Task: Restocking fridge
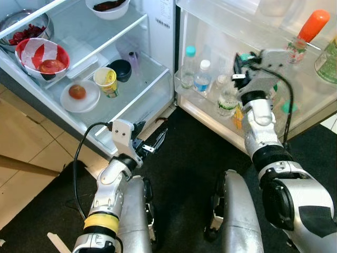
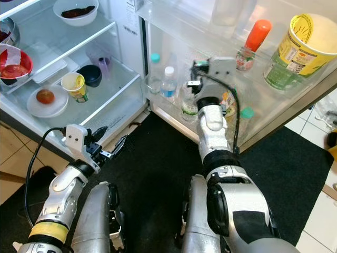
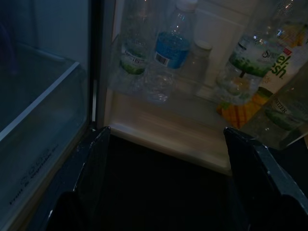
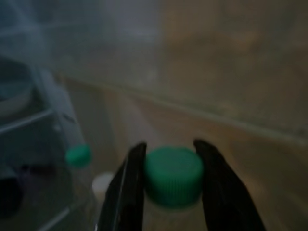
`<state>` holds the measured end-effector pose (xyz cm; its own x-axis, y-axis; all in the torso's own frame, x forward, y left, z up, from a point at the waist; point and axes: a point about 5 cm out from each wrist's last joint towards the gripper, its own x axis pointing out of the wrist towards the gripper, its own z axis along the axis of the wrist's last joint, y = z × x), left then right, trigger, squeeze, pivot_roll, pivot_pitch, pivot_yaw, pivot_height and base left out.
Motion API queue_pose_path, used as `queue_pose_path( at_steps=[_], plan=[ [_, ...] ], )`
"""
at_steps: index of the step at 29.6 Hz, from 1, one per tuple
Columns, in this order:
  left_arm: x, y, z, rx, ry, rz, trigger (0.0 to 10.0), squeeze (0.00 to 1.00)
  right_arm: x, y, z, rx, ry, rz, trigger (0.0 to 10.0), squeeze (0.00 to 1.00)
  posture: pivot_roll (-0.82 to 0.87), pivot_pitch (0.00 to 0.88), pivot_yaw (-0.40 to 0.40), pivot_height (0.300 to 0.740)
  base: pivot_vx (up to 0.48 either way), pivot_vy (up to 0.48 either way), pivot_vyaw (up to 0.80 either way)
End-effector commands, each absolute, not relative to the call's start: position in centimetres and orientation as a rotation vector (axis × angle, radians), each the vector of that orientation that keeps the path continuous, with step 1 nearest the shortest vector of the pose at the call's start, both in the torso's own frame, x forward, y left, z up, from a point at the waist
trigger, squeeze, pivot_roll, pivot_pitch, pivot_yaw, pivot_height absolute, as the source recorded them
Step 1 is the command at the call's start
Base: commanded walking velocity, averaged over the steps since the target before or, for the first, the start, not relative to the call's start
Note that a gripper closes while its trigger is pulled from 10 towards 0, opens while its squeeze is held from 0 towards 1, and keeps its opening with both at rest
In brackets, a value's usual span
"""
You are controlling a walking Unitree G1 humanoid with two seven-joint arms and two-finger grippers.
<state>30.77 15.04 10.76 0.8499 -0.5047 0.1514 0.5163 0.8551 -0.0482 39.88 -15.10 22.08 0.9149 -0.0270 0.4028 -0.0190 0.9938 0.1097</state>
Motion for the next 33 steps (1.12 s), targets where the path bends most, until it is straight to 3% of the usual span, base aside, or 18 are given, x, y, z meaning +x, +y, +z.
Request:
queue_pose_path(
  at_steps=[1,10,17,33],
  plan=[
    [30.2,15.4,10.0,-0.078,-0.096,-0.538,10.0,0.0,39.3,-15.2,16.4,0.149,-0.162,-0.026,10.0,0.0,0.07,0.435,0.003,0.595,0.0,0.0,0.0],
    [30.0,15.3,10.1,-0.08,-0.096,-0.541,10.0,0.0,38.6,-14.0,14.4,0.067,-0.107,0.03,10.0,0.0,0.07,0.43,-0.002,0.595,0.0,0.0,0.0],
    [29.9,14.9,10.4,-0.084,-0.099,-0.546,10.0,0.0,37.7,-12.4,13.2,-0.175,-0.124,0.142,10.0,0.0,0.07,0.443,0.0,0.595,0.0,0.0,0.0],
    [30.1,15.6,12.3,-0.07,-0.142,-0.533,10.0,0.0,37.7,-12.9,12.9,-0.187,-0.095,0.093,10.0,0.0,0.1,0.481,0.022,0.595,0.0,0.0,0.0]
  ],
)
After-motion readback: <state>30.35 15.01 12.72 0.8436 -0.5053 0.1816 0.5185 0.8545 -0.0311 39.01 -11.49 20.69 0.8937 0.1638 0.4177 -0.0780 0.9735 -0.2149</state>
